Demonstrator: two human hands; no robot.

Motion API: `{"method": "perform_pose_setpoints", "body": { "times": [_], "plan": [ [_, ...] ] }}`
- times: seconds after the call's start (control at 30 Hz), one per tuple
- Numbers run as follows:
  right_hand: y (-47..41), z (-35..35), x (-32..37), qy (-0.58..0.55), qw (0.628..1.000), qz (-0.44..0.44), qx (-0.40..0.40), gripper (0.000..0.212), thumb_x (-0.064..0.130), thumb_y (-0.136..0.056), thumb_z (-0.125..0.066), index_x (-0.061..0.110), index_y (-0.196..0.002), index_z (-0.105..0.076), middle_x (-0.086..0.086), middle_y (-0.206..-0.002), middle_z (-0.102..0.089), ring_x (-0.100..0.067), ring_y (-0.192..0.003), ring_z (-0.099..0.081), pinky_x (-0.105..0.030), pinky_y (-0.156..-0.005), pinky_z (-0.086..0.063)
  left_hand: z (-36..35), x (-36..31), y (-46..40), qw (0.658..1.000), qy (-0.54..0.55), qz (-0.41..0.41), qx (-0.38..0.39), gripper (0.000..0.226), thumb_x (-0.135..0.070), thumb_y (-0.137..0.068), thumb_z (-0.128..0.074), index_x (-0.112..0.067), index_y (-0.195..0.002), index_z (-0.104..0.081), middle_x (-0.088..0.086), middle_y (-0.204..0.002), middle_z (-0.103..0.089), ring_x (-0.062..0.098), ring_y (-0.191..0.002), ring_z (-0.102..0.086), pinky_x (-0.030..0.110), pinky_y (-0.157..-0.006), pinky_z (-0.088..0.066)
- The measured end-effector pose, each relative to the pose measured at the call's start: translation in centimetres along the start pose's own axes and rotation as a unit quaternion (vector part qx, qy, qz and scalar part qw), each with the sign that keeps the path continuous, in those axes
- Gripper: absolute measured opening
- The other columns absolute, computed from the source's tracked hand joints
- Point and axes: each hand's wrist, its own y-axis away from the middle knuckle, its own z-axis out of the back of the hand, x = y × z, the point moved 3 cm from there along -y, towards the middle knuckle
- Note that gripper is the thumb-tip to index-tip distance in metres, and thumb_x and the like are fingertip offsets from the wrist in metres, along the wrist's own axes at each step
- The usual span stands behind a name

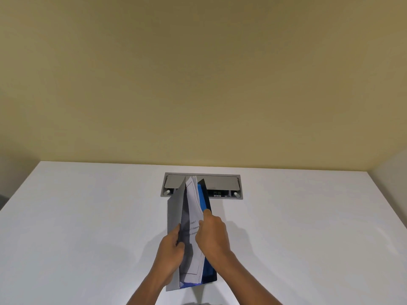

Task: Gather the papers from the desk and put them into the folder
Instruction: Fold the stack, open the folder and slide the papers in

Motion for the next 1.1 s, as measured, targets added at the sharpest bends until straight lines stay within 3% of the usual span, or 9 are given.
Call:
{"method": "perform_pose_setpoints", "body": {
  "times": [0.1, 0.23, 0.33, 0.4, 0.57, 0.67, 0.9, 1.0, 1.1],
  "plan": [
    [-0.2, 0.0, 0.2, 0.011, 1.0, 0.004, 0.003, 0.037, 0.023, -0.1, -0.072, 0.017, -0.133, -0.056, -0.003, -0.123, -0.07, -0.02, -0.108, -0.071, -0.026, -0.091, -0.058, 0.0, 0.1, 0.4, 1.0, 0.018, -0.006, 0.003, 0.049, -0.011, -0.109, -0.051, -0.02, -0.157, -0.046, 0.007, -0.153, -0.059, 0.03, -0.126, -0.064, 0.048, -0.111, -0.051],
    [-0.1, -0.9, 0.7, 0.018, 1.0, -0.001, 0.01, 0.038, 0.016, -0.101, -0.069, 0.013, -0.136, -0.055, -0.006, -0.122, -0.07, -0.02, -0.108, -0.071, -0.03, -0.092, -0.059, -0.2, 0.3, 0.4, 1.0, 0.019, -0.009, -0.004, 0.051, -0.007, -0.109, -0.049, -0.018, -0.159, -0.044, 0.008, -0.154, -0.059, 0.034, -0.131, -0.063, 0.046, -0.111, -0.051],
    [0.0, -1.8, 1.1, 0.01, 1.0, -0.005, 0.01, 0.037, 0.014, -0.101, -0.067, 0.014, -0.137, -0.054, -0.005, -0.118, -0.07, -0.018, -0.103, -0.071, -0.029, -0.088, -0.059, -0.2, 0.5, 0.6, 1.0, 0.026, -0.017, 0.002, 0.051, -0.003, -0.109, -0.047, -0.018, -0.158, -0.047, 0.004, -0.143, -0.065, 0.024, -0.115, -0.067, 0.041, -0.105, -0.056],
    [0.0, -2.4, 1.1, 0.002, 1.0, -0.007, 0.011, 0.032, 0.016, -0.102, -0.066, 0.015, -0.132, -0.056, -0.002, -0.109, -0.069, -0.014, -0.092, -0.067, -0.027, -0.082, -0.058, -0.3, 0.5, 0.7, 0.999, 0.026, -0.024, 0.005, 0.05, -0.003, -0.109, -0.046, -0.021, -0.156, -0.05, -0.002, -0.134, -0.067, 0.019, -0.107, -0.067, 0.037, -0.102, -0.058],
    [0.1, -3.6, 1.1, -0.007, 1.0, -0.01, 0.022, 0.02, 0.023, -0.104, -0.065, 0.016, -0.121, -0.058, 0.01, -0.083, -0.051, -0.009, -0.077, -0.058, -0.025, -0.075, -0.057, -0.8, 0.7, 0.8, 0.999, 0.023, -0.033, 0.007, 0.047, -0.004, -0.11, -0.045, -0.02, -0.154, -0.051, -0.002, -0.131, -0.069, 0.022, -0.115, -0.07, 0.038, -0.105, -0.057],
    [0.3, -4.1, 0.7, -0.002, 1.0, -0.005, 0.03, 0.018, 0.025, -0.106, -0.061, 0.017, -0.12, -0.056, 0.007, -0.087, -0.054, -0.01, -0.078, -0.059, -0.028, -0.075, -0.058, -1.3, 1.2, 0.5, 0.999, 0.017, -0.032, 0.0, 0.045, -0.006, -0.11, -0.047, -0.018, -0.153, -0.052, -0.004, -0.128, -0.067, 0.02, -0.115, -0.068, 0.039, -0.109, -0.054],
    [0.7, -3.9, -1.0, -0.015, 0.999, -0.012, 0.031, 0.018, 0.031, -0.104, -0.063, 0.019, -0.118, -0.06, 0.005, -0.095, -0.061, -0.008, -0.083, -0.061, -0.024, -0.079, -0.057, -2.4, 1.5, 0.4, 0.999, -0.014, -0.044, 0.0, 0.05, -0.01, -0.11, -0.05, -0.018, -0.159, -0.045, 0.004, -0.149, -0.064, 0.026, -0.132, -0.065, 0.034, -0.112, -0.048],
    [1.1, -3.9, -2.3, -0.024, 0.999, -0.02, 0.018, 0.019, 0.033, -0.104, -0.064, 0.021, -0.119, -0.062, 0.007, -0.096, -0.061, -0.008, -0.083, -0.059, -0.022, -0.081, -0.057, -3.1, 1.1, 0.2, 0.998, -0.031, -0.049, 0.005, 0.049, -0.019, -0.109, -0.055, -0.016, -0.157, -0.048, 0.005, -0.146, -0.067, 0.026, -0.13, -0.067, 0.037, -0.112, -0.05],
    [1.2, -3.4, -4.1, -0.049, 0.998, -0.042, 0.001, 0.023, 0.033, -0.103, -0.065, 0.022, -0.123, -0.064, 0.002, -0.109, -0.071, -0.007, -0.085, -0.06, -0.018, -0.079, -0.052, -4.5, 1.1, 0.0, 0.997, -0.057, -0.049, 0.025, 0.041, -0.023, -0.109, -0.055, -0.016, -0.148, -0.053, 0.002, -0.137, -0.07, 0.02, -0.12, -0.072, 0.028, -0.108, -0.052]
  ]
}}
